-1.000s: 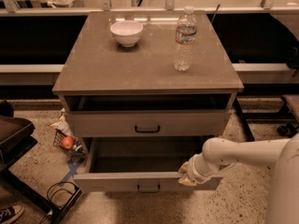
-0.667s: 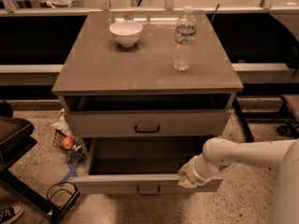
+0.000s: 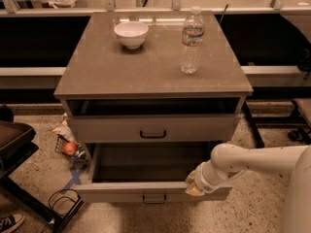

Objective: Open middle drawer

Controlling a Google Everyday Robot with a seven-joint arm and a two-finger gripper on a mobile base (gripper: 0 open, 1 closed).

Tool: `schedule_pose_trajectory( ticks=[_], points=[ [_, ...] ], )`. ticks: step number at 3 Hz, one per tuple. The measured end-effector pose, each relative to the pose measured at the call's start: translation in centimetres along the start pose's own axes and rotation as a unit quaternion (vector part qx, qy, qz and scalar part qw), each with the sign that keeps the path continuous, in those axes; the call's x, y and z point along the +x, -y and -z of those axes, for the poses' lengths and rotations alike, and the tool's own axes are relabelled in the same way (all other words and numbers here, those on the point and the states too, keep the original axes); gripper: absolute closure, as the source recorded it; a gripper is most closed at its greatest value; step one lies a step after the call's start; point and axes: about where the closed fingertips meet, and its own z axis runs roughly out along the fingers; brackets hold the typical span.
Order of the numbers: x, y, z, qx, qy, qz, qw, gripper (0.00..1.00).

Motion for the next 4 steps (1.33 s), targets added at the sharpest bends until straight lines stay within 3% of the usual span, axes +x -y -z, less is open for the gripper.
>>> schedule_pose_trajectory(
  ticks=[1,3,4],
  points=[
    [-0.02,-0.12,-0.14,-0.002,0.000,0.000,1.0000,0.51],
    [-0.04,-0.22,-0.26,-0.003,0.000,0.001,1.0000,0.05],
    [-0.04,-0.28,-0.33,-0.004,0.000,0.001,1.0000,0.00]
  ],
)
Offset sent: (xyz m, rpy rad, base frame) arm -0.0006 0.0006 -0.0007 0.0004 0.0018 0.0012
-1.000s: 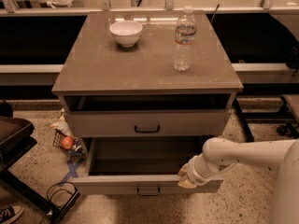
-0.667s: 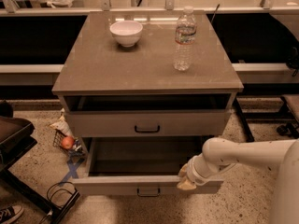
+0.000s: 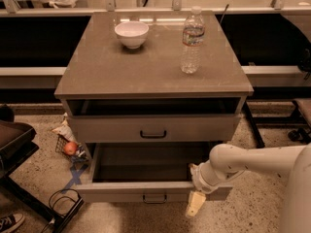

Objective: Open middle drawer

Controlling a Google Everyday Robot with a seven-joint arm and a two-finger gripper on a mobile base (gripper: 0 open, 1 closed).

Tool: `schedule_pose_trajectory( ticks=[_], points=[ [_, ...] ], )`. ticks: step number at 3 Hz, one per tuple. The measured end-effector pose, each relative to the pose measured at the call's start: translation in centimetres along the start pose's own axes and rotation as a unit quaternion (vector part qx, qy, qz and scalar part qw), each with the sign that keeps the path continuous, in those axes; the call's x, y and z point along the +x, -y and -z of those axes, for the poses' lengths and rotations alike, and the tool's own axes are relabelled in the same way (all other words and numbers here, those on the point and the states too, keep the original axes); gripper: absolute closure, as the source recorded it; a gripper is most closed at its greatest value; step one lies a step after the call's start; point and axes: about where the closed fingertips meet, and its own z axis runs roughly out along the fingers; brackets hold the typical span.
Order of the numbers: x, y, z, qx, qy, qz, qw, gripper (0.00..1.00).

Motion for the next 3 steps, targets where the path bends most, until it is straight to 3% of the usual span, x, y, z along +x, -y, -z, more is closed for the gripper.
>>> schedule_pose_trajectory(
  ticks=[1,2,3],
  points=[
    [0.0,0.0,0.0,0.000,0.000,0.000,1.0000,0.00],
    [0.0,-0.1,-0.1,-0.001,0.000,0.000,1.0000,0.17],
    [0.8,-1.9,0.0,-0.014,-0.026,-0.017,0.9994,0.40]
  ],
)
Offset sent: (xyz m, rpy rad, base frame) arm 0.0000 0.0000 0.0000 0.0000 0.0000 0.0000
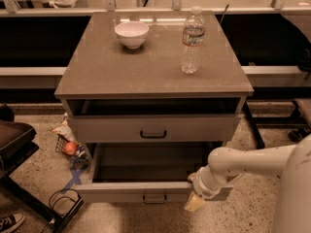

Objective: Open middle drawer

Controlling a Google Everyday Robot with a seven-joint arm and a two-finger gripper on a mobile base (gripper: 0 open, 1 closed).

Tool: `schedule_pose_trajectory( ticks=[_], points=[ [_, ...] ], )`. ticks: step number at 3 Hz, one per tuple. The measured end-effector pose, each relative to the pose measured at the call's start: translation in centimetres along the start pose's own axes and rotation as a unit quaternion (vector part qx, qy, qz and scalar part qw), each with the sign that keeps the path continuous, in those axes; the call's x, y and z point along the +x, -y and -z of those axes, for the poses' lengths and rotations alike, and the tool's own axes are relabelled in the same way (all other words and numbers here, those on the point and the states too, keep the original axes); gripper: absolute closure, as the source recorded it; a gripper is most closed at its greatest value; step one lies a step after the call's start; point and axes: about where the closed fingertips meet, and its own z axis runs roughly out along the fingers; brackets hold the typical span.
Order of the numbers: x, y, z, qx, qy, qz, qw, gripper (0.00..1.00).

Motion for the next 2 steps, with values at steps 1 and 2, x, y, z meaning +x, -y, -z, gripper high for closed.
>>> schedule_pose_trajectory(
  ticks=[1,2],
  points=[
    [2.49,-4.86,1.48,-0.029,-0.058,-0.048,0.9967,0.63],
    [2.51,-4.81,1.52,-0.030,-0.059,-0.050,0.9966,0.87]
  ],
)
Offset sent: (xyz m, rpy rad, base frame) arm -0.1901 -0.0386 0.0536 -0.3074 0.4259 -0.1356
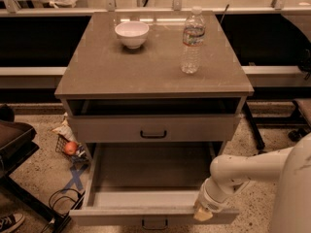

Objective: Open middle drawer

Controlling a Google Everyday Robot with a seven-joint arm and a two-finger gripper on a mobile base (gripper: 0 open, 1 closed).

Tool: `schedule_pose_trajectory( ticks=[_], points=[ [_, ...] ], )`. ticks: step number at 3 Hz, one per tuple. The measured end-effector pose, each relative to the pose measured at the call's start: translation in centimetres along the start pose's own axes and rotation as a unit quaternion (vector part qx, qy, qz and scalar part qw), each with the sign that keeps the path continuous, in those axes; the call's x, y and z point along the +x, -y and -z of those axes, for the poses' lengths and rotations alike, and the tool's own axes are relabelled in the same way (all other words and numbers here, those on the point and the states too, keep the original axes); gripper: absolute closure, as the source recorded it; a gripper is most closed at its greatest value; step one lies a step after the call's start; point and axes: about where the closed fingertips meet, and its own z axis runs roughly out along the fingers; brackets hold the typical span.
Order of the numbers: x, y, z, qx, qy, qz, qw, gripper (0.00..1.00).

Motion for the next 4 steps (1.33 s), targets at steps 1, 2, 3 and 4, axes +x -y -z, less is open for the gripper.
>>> schedule_pose_trajectory(
  ticks=[1,2,3,4],
  points=[
    [1.18,-3.74,0.61,-0.036,-0.038,-0.014,0.9985,1.00],
    [1.18,-3.73,0.60,-0.036,-0.038,-0.014,0.9985,1.00],
    [1.22,-3.81,0.55,-0.037,-0.038,-0.014,0.9985,0.82],
    [1.27,-3.91,0.49,-0.038,-0.039,-0.014,0.9984,0.51]
  ],
)
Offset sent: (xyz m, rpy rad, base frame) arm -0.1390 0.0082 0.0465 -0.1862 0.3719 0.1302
